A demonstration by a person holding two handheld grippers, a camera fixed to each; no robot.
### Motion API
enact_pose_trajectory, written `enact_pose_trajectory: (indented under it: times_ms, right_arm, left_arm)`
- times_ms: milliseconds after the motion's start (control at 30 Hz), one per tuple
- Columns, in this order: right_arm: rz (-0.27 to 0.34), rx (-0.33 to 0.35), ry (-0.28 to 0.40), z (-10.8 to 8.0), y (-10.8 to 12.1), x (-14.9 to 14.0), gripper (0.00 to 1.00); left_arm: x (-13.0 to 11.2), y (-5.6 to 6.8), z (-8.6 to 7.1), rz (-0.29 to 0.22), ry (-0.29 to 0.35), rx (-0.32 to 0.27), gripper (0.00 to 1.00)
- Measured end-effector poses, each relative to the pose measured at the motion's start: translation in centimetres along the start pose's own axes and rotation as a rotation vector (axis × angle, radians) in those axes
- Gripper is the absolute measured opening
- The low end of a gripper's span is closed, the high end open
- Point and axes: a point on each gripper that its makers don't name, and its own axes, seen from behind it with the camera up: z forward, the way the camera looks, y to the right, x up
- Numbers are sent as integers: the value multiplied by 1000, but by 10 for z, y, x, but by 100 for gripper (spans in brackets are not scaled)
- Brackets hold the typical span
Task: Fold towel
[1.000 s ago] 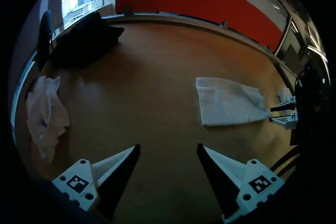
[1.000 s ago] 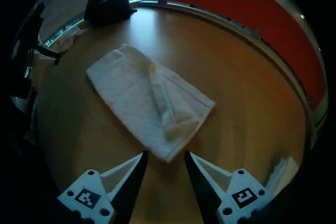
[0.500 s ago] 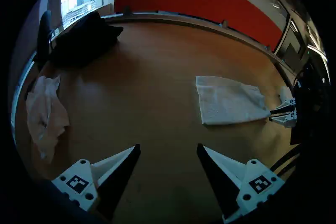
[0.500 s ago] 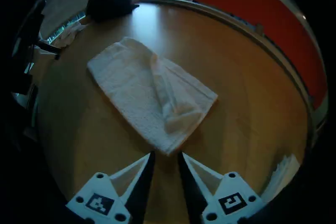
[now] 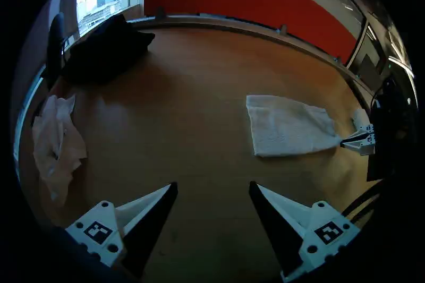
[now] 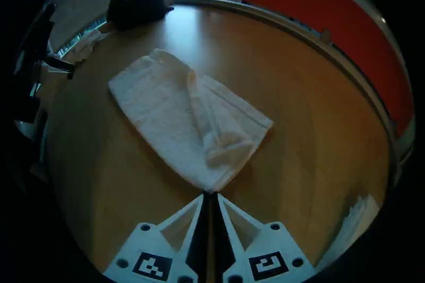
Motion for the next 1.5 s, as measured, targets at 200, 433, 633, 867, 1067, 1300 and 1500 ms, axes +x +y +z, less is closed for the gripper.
enact_pose_trajectory:
  times_ms: [200, 433, 633, 867, 1067, 1300, 1500]
  right_arm:
    - [-19, 0, 20, -3, 1, 9, 4]
    - [-30, 3, 32, -9, 0, 16, 4]
    - [-48, -3, 73, -21, 3, 38, 4]
    - [-112, -16, 119, -33, 7, 72, 5]
    - [-166, -28, 156, -42, 9, 99, 5]
    - [-209, -24, 181, -48, 6, 121, 5]
    - [-241, -17, 193, -49, 0, 133, 5]
  left_arm:
    - [0, 0, 0, 0, 2, -1, 100]
    - [1, 2, 0, 0, 7, -3, 100]
    - [3, 1, -2, -5, 13, -2, 100]
    - [8, 3, -3, -11, 28, -5, 100]
    - [11, 6, -4, -17, 37, -10, 100]
    - [12, 8, -5, -20, 41, -12, 100]
    - [12, 7, -7, -25, 44, -11, 100]
